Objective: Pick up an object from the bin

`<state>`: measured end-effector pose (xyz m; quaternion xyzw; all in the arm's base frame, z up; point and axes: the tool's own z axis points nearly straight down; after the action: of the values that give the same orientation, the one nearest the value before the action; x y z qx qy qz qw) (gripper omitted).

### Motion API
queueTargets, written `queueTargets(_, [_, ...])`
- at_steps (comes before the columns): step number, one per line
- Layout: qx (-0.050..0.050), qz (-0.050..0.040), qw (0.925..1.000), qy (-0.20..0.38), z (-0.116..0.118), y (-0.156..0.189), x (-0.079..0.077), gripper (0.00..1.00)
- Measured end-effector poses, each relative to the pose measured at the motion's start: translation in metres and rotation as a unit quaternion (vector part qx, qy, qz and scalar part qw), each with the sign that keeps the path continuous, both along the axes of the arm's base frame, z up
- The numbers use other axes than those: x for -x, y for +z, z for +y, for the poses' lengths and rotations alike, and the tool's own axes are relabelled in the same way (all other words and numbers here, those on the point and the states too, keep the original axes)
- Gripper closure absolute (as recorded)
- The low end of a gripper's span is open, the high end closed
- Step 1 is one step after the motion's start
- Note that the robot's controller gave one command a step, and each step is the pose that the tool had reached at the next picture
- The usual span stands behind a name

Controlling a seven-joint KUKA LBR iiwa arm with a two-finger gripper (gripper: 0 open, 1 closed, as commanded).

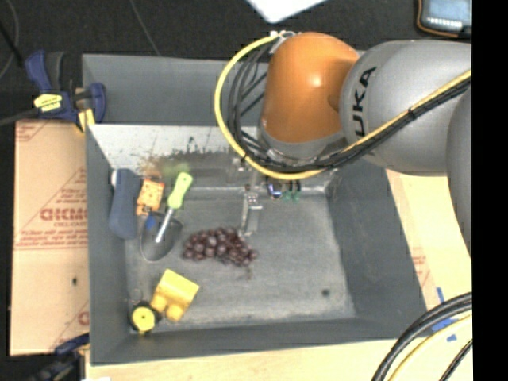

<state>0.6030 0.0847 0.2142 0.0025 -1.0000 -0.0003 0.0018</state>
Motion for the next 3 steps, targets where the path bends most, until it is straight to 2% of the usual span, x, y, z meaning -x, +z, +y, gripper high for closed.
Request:
queueTargets(1, [0.0,-0.0037,1.0,-0.001,-0.001,0.005,-0.001,0.0])
queueTargets(2, [-0.001,-0.0054,1.0,-0.002,-0.002,-0.056,0.002,0.0])
queueTargets(3, [0.0,-0.0013,1.0,0.0,-0.002,-0.103,0.007,0.0])
